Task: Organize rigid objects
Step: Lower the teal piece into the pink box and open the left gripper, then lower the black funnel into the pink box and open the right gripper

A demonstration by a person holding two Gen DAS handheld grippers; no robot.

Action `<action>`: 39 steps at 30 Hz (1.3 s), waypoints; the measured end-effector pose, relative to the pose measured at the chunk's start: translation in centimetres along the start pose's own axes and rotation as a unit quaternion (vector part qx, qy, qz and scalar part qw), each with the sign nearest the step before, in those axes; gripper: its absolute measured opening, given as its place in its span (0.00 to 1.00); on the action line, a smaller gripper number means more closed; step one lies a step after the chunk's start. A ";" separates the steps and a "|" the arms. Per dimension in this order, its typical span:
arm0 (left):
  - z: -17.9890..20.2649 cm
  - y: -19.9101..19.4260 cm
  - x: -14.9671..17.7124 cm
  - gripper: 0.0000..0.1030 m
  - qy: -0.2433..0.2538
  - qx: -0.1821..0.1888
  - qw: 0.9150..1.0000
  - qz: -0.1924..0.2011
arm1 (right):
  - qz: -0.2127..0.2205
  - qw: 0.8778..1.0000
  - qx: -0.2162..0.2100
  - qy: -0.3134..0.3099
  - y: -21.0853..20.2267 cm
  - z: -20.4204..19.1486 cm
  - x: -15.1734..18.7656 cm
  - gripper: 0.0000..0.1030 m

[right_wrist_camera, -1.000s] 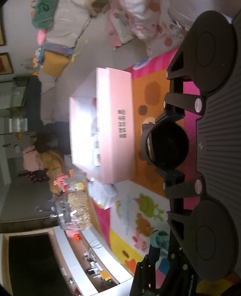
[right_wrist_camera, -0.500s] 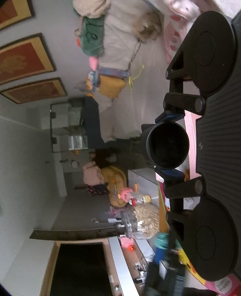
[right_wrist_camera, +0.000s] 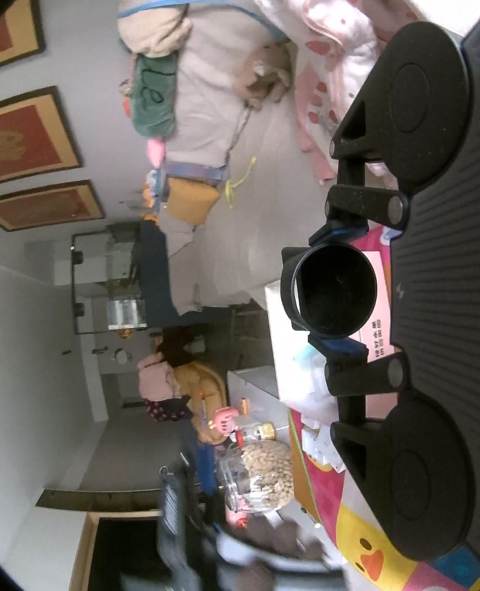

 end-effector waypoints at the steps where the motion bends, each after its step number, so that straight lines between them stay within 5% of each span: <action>1: -0.9 -1.0 1.2 0.46 -0.012 0.000 1.000 -0.013 | -0.004 1.000 -0.003 0.004 0.4 -0.1 0.0 0.47; 6: -4.1 -4.0 8.1 0.45 -0.071 0.013 0.994 -0.085 | 0.002 0.999 -0.023 0.032 3.3 -1.3 -1.6 0.47; 11: -7.6 -5.5 12.2 0.45 -0.013 -0.102 0.989 -0.108 | 0.019 0.999 -0.023 0.032 8.3 -3.2 -5.7 0.50; 15: -9.6 -7.0 12.1 0.45 0.024 -0.144 0.985 -0.091 | -0.008 0.999 -0.027 0.022 10.9 -4.8 -6.0 0.66; 23: -11.3 -5.7 10.8 0.46 -0.008 -0.168 0.983 -0.078 | -0.047 0.997 -0.037 -0.047 8.9 -7.7 -0.1 0.70; 26: -12.3 -5.8 10.3 0.46 -0.022 -0.194 0.978 -0.069 | -0.065 0.994 -0.071 -0.053 9.0 -9.5 0.4 0.70; 33: -14.7 -8.8 10.6 0.46 -0.047 -0.239 0.967 -0.069 | -0.144 0.964 -0.193 -0.110 12.4 -19.8 0.7 0.73; 39: -16.3 -10.6 11.0 0.46 -0.067 -0.246 0.964 -0.072 | -0.246 0.943 -0.188 -0.120 19.6 -26.4 3.3 0.73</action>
Point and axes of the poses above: each gripper's, at about its wrist camera, not at the fingertips, and y roughly the way its jaws point, z to its right, x to its underside, the point moved 9 cm from there along y, roughly the way its jaws point, and after that the axes turned 4 degrees about z, right-handed, at the moved point
